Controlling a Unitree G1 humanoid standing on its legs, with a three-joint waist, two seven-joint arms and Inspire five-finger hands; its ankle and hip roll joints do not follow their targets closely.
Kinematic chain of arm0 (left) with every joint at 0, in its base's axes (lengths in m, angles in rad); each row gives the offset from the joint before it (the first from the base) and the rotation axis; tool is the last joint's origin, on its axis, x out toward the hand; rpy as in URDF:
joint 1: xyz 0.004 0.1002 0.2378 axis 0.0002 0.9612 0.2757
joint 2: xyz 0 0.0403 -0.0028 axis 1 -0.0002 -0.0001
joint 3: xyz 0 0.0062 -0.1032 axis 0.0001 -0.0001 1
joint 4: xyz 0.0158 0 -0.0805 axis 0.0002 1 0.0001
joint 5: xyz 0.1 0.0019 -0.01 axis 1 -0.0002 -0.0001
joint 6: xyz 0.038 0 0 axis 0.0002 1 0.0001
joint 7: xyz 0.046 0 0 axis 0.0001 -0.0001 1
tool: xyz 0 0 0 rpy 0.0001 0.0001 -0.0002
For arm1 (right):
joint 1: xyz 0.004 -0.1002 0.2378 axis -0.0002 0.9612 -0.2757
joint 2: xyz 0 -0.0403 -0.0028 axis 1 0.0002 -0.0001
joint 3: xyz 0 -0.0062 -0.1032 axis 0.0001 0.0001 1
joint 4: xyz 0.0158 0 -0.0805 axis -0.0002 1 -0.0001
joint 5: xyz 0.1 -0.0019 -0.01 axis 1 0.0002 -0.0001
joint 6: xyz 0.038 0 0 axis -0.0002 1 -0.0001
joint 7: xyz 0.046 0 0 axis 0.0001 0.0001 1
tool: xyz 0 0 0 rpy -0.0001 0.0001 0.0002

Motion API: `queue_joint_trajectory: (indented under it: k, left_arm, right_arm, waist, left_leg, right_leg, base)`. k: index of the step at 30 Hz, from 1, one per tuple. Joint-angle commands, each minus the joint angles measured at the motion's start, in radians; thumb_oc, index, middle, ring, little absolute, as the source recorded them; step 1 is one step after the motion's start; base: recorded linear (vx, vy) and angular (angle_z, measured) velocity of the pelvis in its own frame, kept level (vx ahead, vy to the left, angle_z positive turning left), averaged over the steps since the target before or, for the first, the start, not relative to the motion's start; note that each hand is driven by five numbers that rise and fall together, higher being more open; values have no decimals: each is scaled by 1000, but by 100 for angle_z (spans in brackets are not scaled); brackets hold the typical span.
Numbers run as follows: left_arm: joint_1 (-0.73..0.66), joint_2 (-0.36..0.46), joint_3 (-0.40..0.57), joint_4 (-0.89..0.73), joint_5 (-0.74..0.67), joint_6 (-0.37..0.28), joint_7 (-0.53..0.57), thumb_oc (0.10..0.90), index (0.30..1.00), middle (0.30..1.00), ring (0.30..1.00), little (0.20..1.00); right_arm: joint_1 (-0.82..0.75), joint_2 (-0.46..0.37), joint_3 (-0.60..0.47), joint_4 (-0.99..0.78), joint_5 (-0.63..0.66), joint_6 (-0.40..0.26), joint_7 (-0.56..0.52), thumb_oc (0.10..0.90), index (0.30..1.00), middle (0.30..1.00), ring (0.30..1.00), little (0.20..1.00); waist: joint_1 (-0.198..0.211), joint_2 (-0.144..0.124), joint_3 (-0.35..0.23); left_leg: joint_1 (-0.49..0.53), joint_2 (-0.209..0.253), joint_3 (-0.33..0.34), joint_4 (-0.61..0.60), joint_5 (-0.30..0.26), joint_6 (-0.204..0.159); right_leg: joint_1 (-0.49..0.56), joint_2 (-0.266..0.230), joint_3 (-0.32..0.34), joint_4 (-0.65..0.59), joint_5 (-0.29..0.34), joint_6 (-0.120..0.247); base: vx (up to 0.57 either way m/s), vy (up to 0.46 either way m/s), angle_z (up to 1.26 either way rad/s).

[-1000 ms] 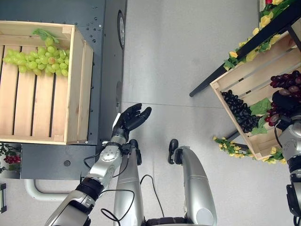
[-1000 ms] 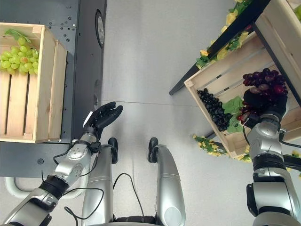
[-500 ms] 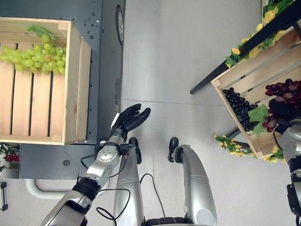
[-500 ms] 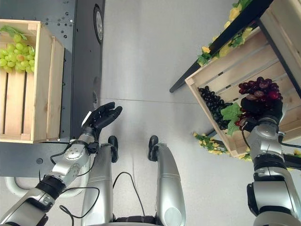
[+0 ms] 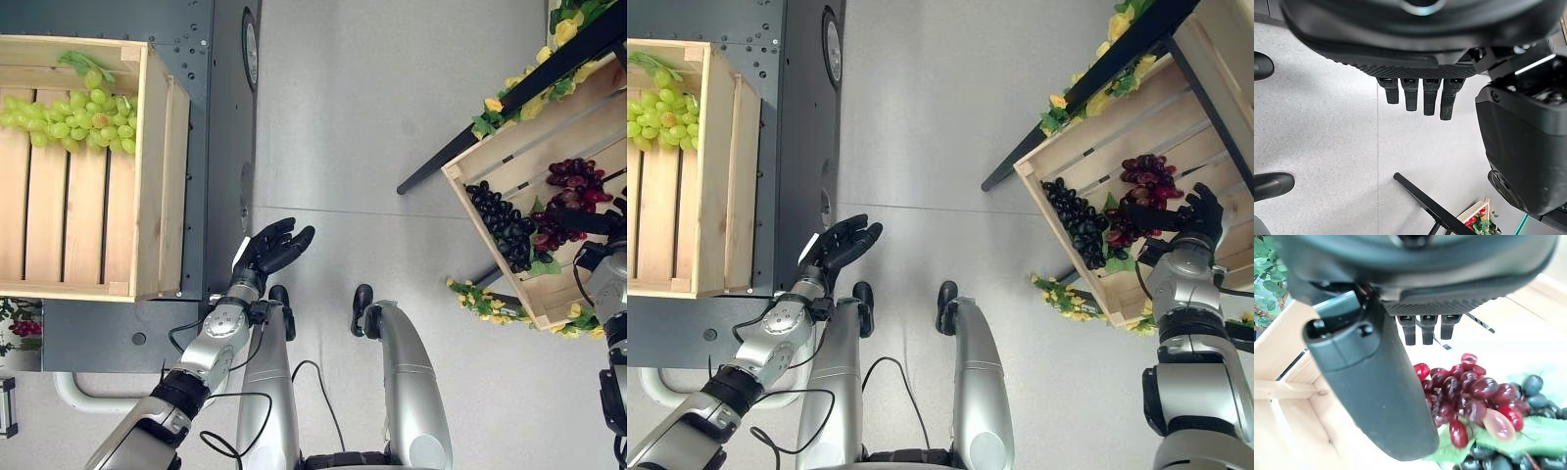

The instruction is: Pick up the fruits from the basket on one side to the basket on the other side

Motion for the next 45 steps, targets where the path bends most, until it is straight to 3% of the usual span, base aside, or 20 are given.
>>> queue_joint_trajectory:
  k: [1,10,15,23,24,27,28,35,45]
  left_arm:
    - [1,1,-22,-141,-8,-95,-9,800,900,900,900,900]
    - [11,-8,-23,-139,-14,-98,-24,800,900,900,900,900]
    - [12,-24,-23,-143,-10,-100,-14,800,900,900,900,900]
    - [17,-67,8,-120,12,-91,-13,800,900,900,900,900]
    - [18,-77,10,-117,13,-93,-10,800,900,900,900,900]
    - [16,-95,10,-110,17,-97,-3,800,900,900,900,900]
    - [21,-97,8,-109,17,-97,-3,800,900,900,900,900]
    - [37,-131,19,-76,2,-93,13,800,900,900,900,900]
    - [82,-147,36,-60,5,-98,7,800,900,900,900,900]
  right_arm:
    - [-40,-201,18,29,-66,-26,-54,800,900,900,900,900]
    - [-46,-199,34,48,-107,-23,-39,800,900,900,900,900]
    - [-14,-155,31,-21,-111,-111,-21,800,900,900,900,900]
    - [168,55,23,-281,-108,-276,-20,800,900,900,900,900]
    - [199,109,32,-325,-147,-302,-25,800,900,900,900,900]
    - [228,171,64,-379,-197,-336,-25,800,900,900,900,900]
    - [234,173,67,-379,-199,-337,-24,800,900,900,900,900]
    - [281,255,130,-466,-284,-340,14,800,900,900,900,900]
    - [339,281,156,-479,-308,-360,75,800,900,900,900,900]
  waist:
    - [11,2,-13]
    - [15,4,-13]
    - [7,6,-13]
    - [-5,2,-13]
    - [-8,6,-13]
    - [-13,14,-13]
    - [-13,16,-13]
    - [-22,31,-13]
    - [-11,35,-40]
  left_leg:
    - [84,-74,143,-18,-121,94]
    - [105,-72,142,-21,-125,94]
    - [138,-62,146,-27,-126,88]
    - [250,-73,143,-110,-100,88]
    - [284,-76,144,-149,-86,87]
    - [337,-78,156,-214,-60,85]
    - [358,-81,151,-221,-73,80]
    - [489,-87,172,-354,-24,64]
    - [608,-99,172,-454,5,59]
  right_leg:
    - [54,40,-69,-39,42,-44]
    - [77,37,-74,-36,27,-52]
    - [107,33,-72,-41,14,-55]
    - [213,31,-65,-92,7,-52]
    - [244,33,-63,-119,9,-49]
    - [290,35,-58,-167,17,-45]
    - [309,36,-54,-170,6,-36]
    - [434,46,-37,-296,28,-33]
    - [564,45,-42,-404,49,-28]
  base:
    - [0,0,0]
    - [0,0,0]
    - [13,11,0]
    - [53,15,5]
    - [50,16,1]
    - [61,22,4]
    - [95,38,5]
    - [38,15,1]
    - [43,-3,7]
